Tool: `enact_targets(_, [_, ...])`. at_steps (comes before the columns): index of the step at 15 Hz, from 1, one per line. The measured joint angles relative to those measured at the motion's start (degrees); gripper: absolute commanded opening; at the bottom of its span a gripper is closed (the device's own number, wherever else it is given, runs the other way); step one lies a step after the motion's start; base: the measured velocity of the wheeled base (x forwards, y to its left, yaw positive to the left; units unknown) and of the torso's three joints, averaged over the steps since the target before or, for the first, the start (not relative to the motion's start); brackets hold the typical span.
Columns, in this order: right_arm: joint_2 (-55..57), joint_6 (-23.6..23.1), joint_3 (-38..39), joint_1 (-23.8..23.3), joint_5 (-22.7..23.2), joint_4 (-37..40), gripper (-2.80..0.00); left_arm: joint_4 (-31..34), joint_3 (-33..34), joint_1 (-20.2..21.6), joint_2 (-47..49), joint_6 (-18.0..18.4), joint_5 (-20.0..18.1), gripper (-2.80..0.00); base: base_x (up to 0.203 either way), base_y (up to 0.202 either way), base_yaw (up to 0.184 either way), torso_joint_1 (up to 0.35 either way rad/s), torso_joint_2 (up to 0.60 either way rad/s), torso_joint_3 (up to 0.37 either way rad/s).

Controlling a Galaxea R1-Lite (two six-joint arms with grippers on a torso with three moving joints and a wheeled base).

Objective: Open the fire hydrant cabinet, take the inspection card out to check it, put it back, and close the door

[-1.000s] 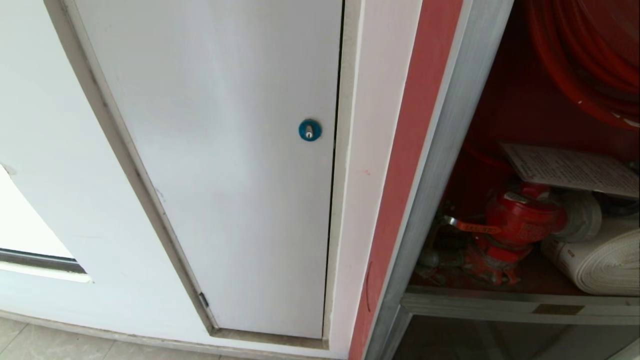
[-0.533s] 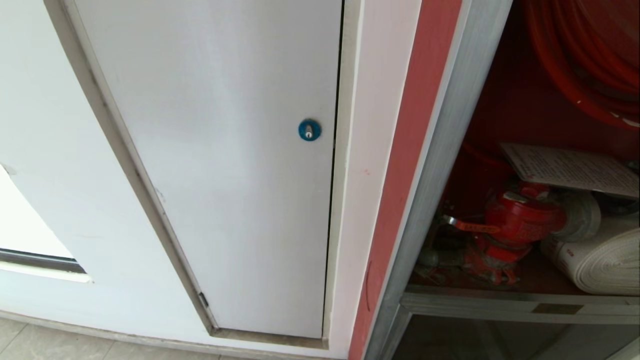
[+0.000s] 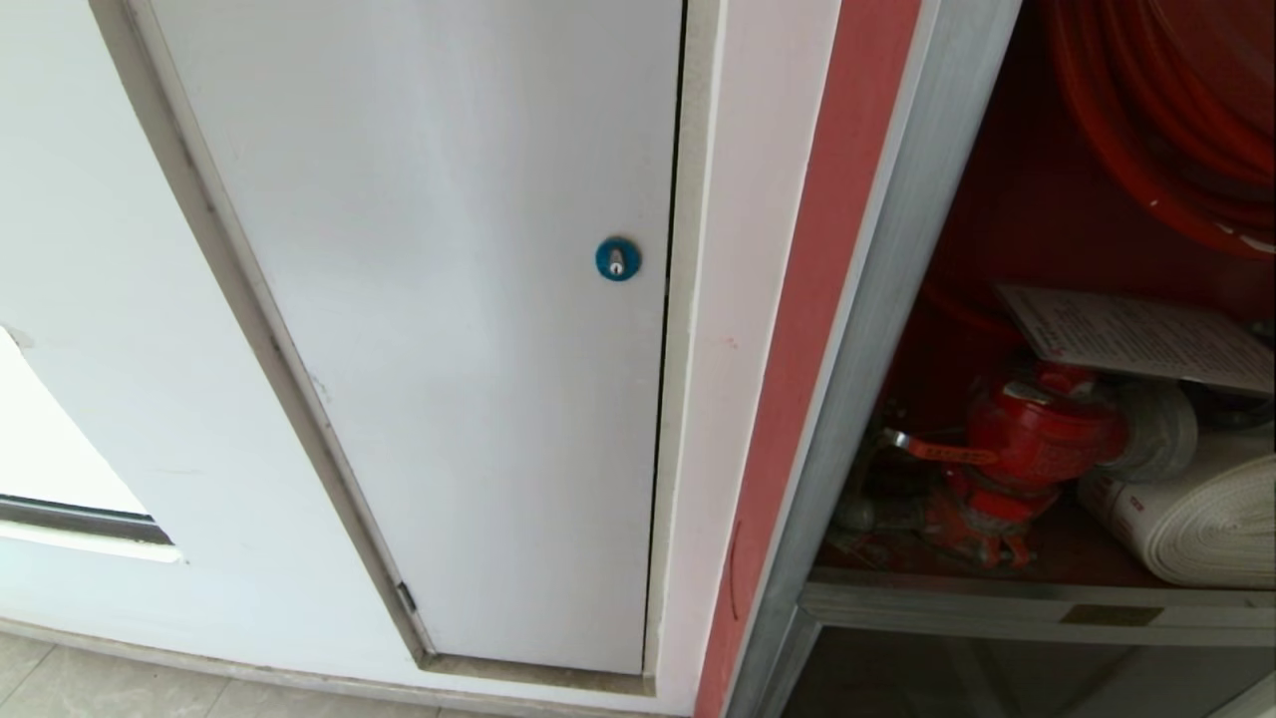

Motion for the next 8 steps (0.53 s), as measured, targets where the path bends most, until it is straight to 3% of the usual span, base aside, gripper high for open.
enact_targets(5, [-0.05, 3.14, 0.27, 0.47, 0.66, 0.0, -2.8, 0.0, 0.0, 0.0, 0.0, 0.0, 0.0, -2.8, 0.0, 0.0, 0.0, 0.0, 0.0, 0.0])
enact_targets(8, [-0.27, 9.61, 0.04, 3.07, 0.43, 0.09, -2.8, 0.0, 0.0, 0.0, 0.0, 0.02, 0.0, -2.8, 0.0, 0.0, 0.0, 0.0, 0.0, 0.0])
